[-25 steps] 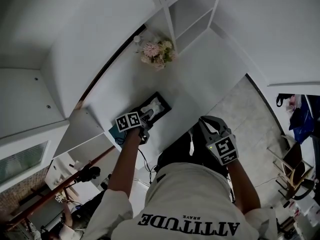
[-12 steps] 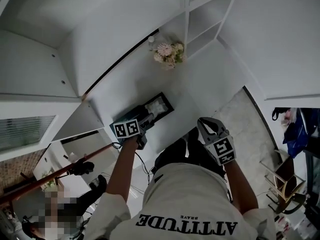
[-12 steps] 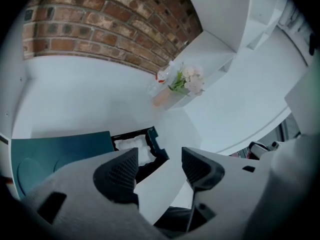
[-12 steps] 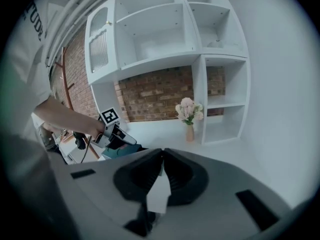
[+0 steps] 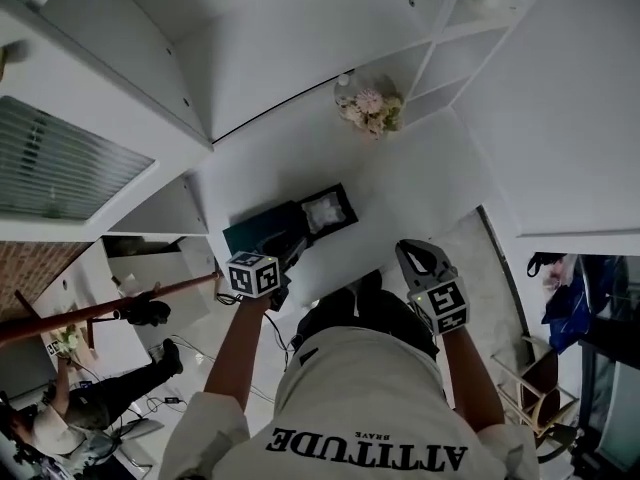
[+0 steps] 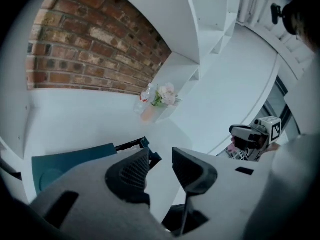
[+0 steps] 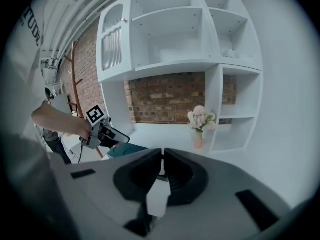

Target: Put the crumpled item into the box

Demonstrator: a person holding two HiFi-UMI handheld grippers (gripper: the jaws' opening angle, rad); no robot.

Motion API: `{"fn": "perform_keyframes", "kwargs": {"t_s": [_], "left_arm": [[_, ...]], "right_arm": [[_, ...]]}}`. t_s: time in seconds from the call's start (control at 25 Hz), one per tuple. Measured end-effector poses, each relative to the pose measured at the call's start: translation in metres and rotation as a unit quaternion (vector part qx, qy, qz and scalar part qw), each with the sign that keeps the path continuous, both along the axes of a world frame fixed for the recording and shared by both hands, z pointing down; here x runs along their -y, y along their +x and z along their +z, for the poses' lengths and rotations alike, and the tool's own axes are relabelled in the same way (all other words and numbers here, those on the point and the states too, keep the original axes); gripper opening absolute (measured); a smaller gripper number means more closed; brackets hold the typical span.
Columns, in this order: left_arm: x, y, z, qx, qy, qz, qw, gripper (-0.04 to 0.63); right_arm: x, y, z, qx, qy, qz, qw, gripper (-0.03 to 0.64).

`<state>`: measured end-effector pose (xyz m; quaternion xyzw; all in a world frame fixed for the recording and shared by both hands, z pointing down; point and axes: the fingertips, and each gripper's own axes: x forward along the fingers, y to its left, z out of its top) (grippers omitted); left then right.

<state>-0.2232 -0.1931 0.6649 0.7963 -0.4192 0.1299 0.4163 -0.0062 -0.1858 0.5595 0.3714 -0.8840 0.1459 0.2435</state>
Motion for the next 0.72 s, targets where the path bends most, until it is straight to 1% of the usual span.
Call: {"fn": "perform_keyframes", "kwargs": {"t_s": [0.04, 0.16, 0.28, 0.48, 0.6, 0.72], "left_arm": [[-0.004, -0.003, -0.004, 0.006, 0.01, 0.001, 0.9999, 0.149], [-0.015, -0.01, -0.016, 0.017, 0.033, -0.004, 0.9993, 0.126], [-0.027, -0.019, -0.026, 0.027, 0.049, -0.02, 0.9982, 0.097], [-0.051, -0.024, -0.047, 0.029, 0.062, -0.063, 0.9956, 0.082], [-0.069, -0.024, -0.061, 0.044, 0.086, -0.095, 0.9908, 0.042], [-0.086, -0.021, -0.071, 0.062, 0.101, -0.125, 0.9851, 0.036]], "right_arm": [[-0.002, -0.002, -0.001, 0.0, 0.002, -0.001, 1.0, 0.035], [-0.008, -0.009, -0.005, 0.004, 0.008, -0.006, 1.0, 0.035], [-0.015, -0.014, -0.01, 0.01, 0.015, -0.011, 1.0, 0.035], [-0.023, -0.01, -0.017, 0.028, 0.013, -0.03, 0.999, 0.035], [-0.031, -0.001, -0.025, 0.037, 0.024, -0.05, 0.998, 0.035], [-0.039, 0.012, -0.029, 0.048, 0.028, -0.072, 0.996, 0.035]]}}
